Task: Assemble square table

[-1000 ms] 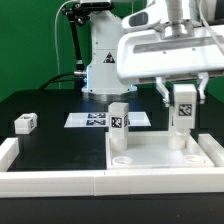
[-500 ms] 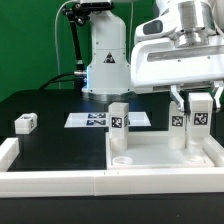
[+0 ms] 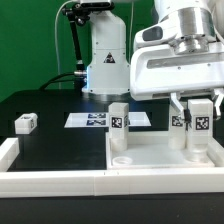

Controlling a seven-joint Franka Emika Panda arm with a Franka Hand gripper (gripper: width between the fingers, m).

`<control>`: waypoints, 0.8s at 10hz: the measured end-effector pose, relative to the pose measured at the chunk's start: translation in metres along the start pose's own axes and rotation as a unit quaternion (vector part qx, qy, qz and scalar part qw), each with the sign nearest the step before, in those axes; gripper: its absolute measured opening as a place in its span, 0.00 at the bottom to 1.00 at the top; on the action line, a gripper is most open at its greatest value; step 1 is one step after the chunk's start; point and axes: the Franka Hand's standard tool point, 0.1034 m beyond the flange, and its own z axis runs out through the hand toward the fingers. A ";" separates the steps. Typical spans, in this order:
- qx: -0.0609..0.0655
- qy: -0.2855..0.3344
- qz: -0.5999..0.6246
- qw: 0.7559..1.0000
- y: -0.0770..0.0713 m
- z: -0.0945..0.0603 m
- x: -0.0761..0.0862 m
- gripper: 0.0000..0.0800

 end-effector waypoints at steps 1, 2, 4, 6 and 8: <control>-0.001 -0.002 0.000 1.000 0.001 0.002 -0.001 0.37; -0.001 -0.002 0.000 1.000 0.003 0.003 -0.001 0.37; -0.003 -0.005 0.002 1.000 0.006 0.005 -0.003 0.37; -0.003 -0.009 0.002 1.000 0.006 0.003 -0.006 0.37; -0.004 -0.011 0.001 1.000 0.008 0.003 -0.009 0.37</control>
Offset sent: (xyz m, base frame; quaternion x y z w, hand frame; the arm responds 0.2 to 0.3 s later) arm 0.0020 -0.0043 -0.0075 -0.0061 0.0001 -0.0091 0.9999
